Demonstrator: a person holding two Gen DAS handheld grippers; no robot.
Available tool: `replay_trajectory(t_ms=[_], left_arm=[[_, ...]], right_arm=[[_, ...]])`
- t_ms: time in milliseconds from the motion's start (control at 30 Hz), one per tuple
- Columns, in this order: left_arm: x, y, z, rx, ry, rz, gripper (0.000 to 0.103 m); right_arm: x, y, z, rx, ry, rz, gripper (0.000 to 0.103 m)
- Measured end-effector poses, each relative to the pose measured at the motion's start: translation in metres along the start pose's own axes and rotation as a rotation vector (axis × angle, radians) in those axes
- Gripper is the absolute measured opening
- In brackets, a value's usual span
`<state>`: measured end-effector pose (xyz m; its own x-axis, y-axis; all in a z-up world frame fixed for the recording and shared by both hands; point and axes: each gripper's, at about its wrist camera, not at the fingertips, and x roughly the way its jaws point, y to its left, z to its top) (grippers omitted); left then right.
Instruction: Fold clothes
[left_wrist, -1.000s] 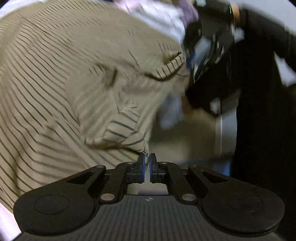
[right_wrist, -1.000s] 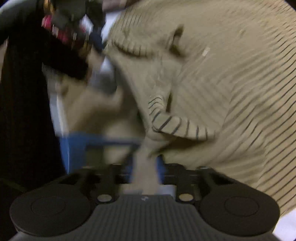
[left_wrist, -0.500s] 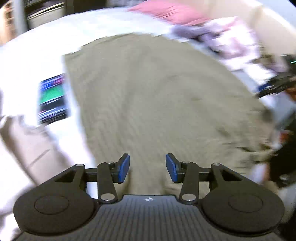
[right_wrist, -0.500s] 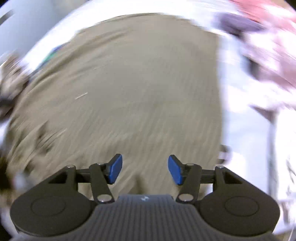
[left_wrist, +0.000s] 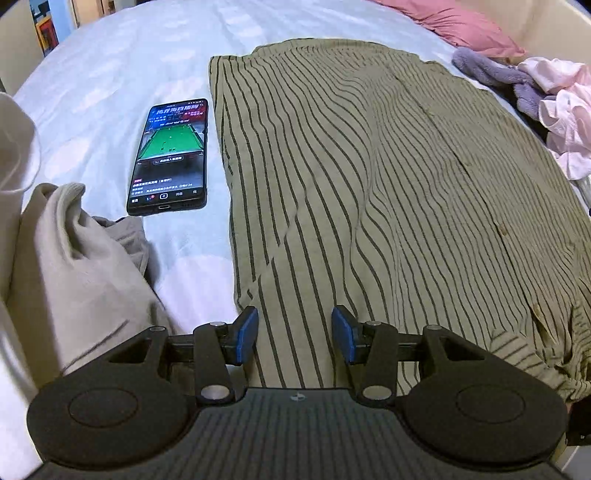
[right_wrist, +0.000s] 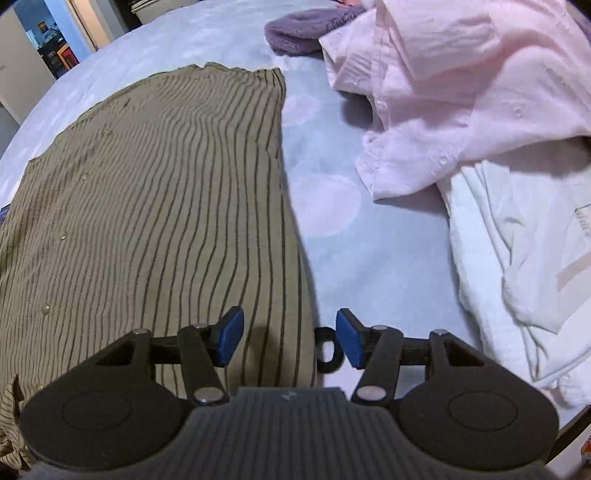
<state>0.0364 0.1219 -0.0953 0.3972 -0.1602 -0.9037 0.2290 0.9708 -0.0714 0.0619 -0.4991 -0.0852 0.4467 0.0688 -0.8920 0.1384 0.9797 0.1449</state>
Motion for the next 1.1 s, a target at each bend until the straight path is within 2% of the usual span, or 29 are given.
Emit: replay_trajectory(t_ms=[33,67,100,133,167,233,433,533,600,667,767,833,867,967,1100], left_arm=[[0.001,-0.002,0.000,0.000,0.003,-0.001,0.042],[0.002,-0.004,0.000,-0.002,0.006,-0.004,0.042],[0.003,-0.005,0.000,-0.005,0.011,-0.007,0.043],[0.005,-0.005,0.000,-0.009,0.018,-0.009,0.043],[0.007,-0.005,0.001,-0.012,0.024,-0.009,0.043],[0.008,-0.005,0.001,-0.016,0.019,-0.008,0.043],[0.001,-0.001,0.005,-0.037,-0.020,-0.006,0.043],[-0.003,-0.001,0.006,-0.033,-0.038,-0.006,0.043],[-0.005,-0.003,0.005,-0.016,-0.038,-0.002,0.043],[-0.007,-0.007,0.002,0.019,-0.031,-0.001,0.043],[-0.020,-0.015,-0.006,0.093,-0.041,-0.021,0.043],[-0.031,-0.020,-0.016,0.135,-0.061,-0.044,0.043],[-0.035,-0.021,-0.021,0.141,-0.063,-0.058,0.043],[-0.039,-0.018,-0.039,0.117,-0.035,-0.109,0.043],[-0.037,-0.012,-0.063,0.091,0.029,-0.128,0.043]], right_arm=[[0.004,-0.001,-0.001,0.006,0.014,0.013,0.057],[0.008,-0.003,-0.003,0.015,0.032,0.031,0.050],[0.012,-0.005,-0.004,0.025,0.050,0.049,0.026],[0.012,-0.004,-0.004,0.016,0.055,0.051,0.008],[0.012,-0.003,-0.003,0.003,0.057,0.047,0.002],[0.010,-0.001,-0.001,-0.025,0.059,0.039,0.002],[-0.028,-0.008,0.017,0.009,-0.110,0.008,0.001],[-0.036,-0.005,0.019,-0.004,-0.154,-0.013,0.001],[-0.027,-0.001,0.018,-0.022,-0.125,-0.034,0.002],[-0.012,-0.001,0.014,-0.030,-0.024,-0.043,0.005],[-0.019,0.012,0.012,-0.099,-0.055,-0.123,0.017],[-0.034,0.026,0.009,-0.148,-0.101,-0.090,0.023],[-0.041,0.034,0.008,-0.171,-0.124,-0.070,0.030],[-0.043,0.070,-0.002,-0.275,-0.109,0.010,0.032],[-0.043,0.121,-0.015,-0.417,-0.078,0.119,0.033]])
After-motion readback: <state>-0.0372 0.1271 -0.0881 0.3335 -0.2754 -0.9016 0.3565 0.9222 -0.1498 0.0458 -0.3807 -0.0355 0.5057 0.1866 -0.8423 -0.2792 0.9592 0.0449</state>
